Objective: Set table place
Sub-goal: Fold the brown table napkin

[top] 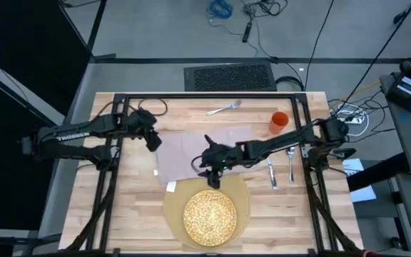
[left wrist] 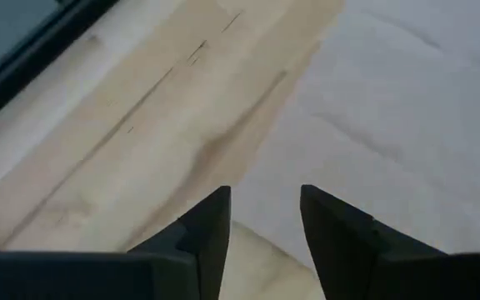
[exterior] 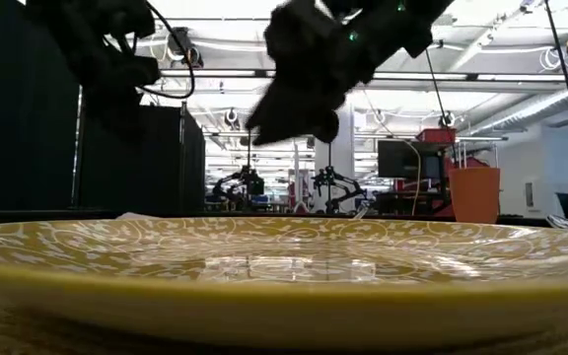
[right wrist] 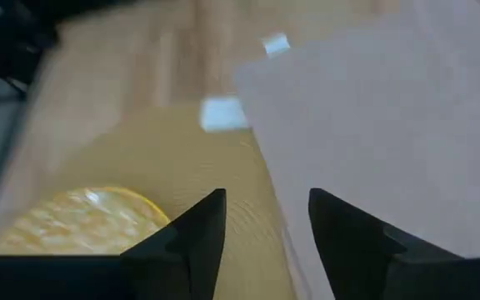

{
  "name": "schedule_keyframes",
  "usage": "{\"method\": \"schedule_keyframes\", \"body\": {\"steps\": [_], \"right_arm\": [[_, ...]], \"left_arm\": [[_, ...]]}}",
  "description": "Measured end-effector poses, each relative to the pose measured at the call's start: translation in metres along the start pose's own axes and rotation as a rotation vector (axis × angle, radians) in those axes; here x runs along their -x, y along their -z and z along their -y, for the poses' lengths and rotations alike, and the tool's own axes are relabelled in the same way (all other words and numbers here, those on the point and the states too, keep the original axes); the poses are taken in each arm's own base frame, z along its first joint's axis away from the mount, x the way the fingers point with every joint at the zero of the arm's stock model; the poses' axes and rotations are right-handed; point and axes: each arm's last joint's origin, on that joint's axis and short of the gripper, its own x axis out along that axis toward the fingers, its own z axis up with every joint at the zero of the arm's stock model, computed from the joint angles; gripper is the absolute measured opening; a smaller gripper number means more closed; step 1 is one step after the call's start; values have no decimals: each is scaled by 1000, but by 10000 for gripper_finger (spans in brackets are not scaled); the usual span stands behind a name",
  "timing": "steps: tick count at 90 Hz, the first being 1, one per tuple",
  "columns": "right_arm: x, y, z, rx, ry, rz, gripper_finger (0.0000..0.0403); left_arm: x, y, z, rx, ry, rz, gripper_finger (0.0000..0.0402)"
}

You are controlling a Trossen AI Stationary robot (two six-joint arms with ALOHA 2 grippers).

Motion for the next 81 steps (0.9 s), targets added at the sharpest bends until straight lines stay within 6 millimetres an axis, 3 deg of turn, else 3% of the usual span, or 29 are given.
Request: {"method": "schedule_keyframes", "body": {"steps": [16, 25, 37, 62, 81], "right_arm": [[24, 13, 19, 15, 299, -227, 138], [45, 15, 31, -18, 369, -307, 134], [66, 23, 41, -87, 449, -442, 133], [71, 32, 32, -93, 484, -472, 132], [93, 72, 44, -172, 637, -525, 132]], "left_arm": [[-3, -12, 4, -6, 109, 83, 132], [-10, -28, 12, -10, 229, 173, 132], [-20, -41, 18, -41, 263, 186, 132], [-34, -42, 21, -92, 259, 139, 132], [-34, -39, 20, -94, 253, 102, 132]]}}
